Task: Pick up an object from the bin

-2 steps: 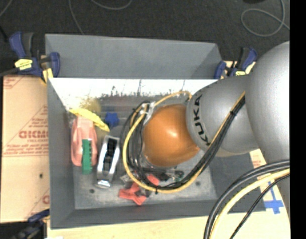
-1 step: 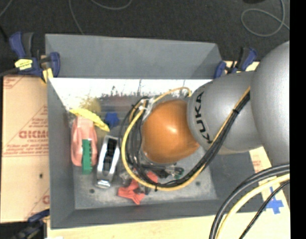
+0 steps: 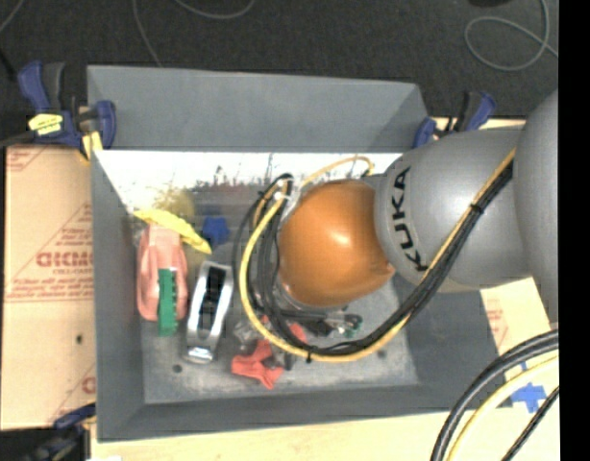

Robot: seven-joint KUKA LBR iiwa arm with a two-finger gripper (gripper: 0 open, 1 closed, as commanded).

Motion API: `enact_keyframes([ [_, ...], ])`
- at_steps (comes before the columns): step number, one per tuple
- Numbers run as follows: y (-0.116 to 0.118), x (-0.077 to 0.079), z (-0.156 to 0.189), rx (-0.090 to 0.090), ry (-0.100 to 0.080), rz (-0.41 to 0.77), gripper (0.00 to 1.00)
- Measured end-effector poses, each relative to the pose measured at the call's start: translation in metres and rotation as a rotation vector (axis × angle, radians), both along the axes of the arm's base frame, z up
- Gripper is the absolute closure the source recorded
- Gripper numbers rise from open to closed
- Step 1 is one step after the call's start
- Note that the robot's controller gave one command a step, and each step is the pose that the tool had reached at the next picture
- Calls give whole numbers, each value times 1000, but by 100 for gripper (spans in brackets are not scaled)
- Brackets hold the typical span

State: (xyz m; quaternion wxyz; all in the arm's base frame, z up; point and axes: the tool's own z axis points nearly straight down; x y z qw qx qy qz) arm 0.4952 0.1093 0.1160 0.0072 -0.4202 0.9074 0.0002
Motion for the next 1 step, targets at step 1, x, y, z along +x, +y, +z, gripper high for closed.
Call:
enact_keyframes([
  [1,1,1,6,0,0,0,100],
])
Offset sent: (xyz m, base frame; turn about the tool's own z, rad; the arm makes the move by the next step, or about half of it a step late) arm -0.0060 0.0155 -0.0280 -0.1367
